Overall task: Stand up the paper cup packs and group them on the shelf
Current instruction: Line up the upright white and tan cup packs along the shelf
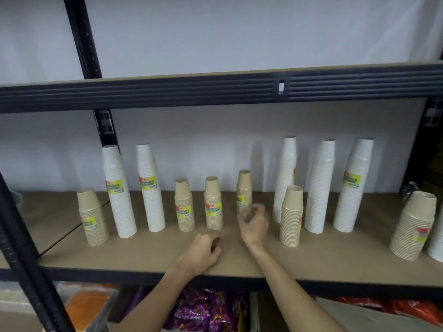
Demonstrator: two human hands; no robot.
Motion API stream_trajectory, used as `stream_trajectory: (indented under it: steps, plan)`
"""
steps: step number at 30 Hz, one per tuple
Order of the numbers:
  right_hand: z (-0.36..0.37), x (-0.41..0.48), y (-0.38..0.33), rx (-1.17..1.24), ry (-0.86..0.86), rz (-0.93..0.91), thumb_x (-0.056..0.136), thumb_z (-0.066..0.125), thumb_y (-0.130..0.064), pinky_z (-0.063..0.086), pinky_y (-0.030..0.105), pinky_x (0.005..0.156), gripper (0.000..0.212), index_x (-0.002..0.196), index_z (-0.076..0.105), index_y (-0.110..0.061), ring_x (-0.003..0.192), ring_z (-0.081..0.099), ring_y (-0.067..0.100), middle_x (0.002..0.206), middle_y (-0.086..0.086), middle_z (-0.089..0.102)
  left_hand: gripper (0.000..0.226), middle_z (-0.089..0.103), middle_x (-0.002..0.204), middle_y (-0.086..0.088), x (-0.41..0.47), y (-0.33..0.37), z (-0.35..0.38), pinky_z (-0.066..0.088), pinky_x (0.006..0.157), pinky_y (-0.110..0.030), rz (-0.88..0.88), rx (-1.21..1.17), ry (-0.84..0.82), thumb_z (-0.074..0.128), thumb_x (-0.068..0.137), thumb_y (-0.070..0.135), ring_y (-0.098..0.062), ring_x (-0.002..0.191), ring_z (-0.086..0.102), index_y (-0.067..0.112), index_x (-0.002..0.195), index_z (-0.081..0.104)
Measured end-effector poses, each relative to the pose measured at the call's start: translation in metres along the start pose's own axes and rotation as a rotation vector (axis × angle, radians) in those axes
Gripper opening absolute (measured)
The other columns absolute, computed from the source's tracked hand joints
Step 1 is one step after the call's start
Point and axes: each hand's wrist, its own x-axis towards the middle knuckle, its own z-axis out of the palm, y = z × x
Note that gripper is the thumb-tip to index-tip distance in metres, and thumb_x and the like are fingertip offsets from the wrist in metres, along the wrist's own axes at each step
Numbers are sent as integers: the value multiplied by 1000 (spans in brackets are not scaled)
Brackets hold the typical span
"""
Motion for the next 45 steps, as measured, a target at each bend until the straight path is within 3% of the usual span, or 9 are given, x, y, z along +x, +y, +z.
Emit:
stream_trajectory:
  steps: [7,14,21,26,29,34,39,42,45]
  plan:
    - [15,32,-2,-155,-55,55,72,81,-46,45,37,82,69,123,44,-17,111,56,30,121,10,53,48,58,126,5,6,-10,11,38,101,-23,-3,-7,-22,44,85,47,-10,112,50,34,131,51]
    - [9,42,8,-144,-217,-76,84,73,-28,51,35,87,41,121,59,-17,111,64,27,117,5,70,41,61,119,5,8,-4,8,40,98,-22,17,-11,7,49,87,39,-10,109,51,28,126,57]
    - [-26,-2,-4,-163,-289,-47,83,76,-30,46,29,99,64,139,50,-15,122,57,25,128,5,64,50,63,116,5,2,0,3,45,99,-29,12,27,-8,38,79,54,-12,108,58,35,122,57]
    - [-100,-46,5,-72,-129,-108,83,72,-15,51,20,70,4,81,71,-19,72,63,1,77,-9,70,33,60,116,11,7,21,5,47,94,-31,177,136,4,45,88,34,-13,104,59,28,116,60]
    - [-141,-40,11,21,151,-84,79,76,-17,42,17,68,21,90,58,-18,80,59,8,86,-6,63,30,60,106,11,15,43,17,49,90,-31,214,55,51,50,85,31,-10,96,58,25,112,63]
    - [-148,5,33,-26,-197,18,77,80,-17,38,30,107,84,146,34,-19,125,45,8,133,-10,45,47,60,114,9,26,57,27,44,100,-31,118,-2,-11,48,80,45,-11,109,54,30,124,59]
    - [-113,7,30,-31,-245,-36,65,89,-35,47,11,74,63,115,55,-18,91,61,5,106,-5,64,52,65,115,7,28,49,29,47,99,-33,31,-58,37,48,78,48,-9,108,57,28,126,58]
    - [-83,5,25,-116,-220,-59,57,86,-56,52,31,81,74,113,52,-21,96,56,13,106,0,55,49,64,117,5,24,52,28,45,99,-33,13,-48,53,51,82,40,-14,113,55,26,129,54]
    - [-72,9,24,-148,-291,-59,58,84,-59,46,30,84,81,121,50,-22,97,46,9,112,-1,53,48,60,123,0,21,53,28,42,101,-34,27,-13,33,52,86,36,-19,118,50,25,132,51]
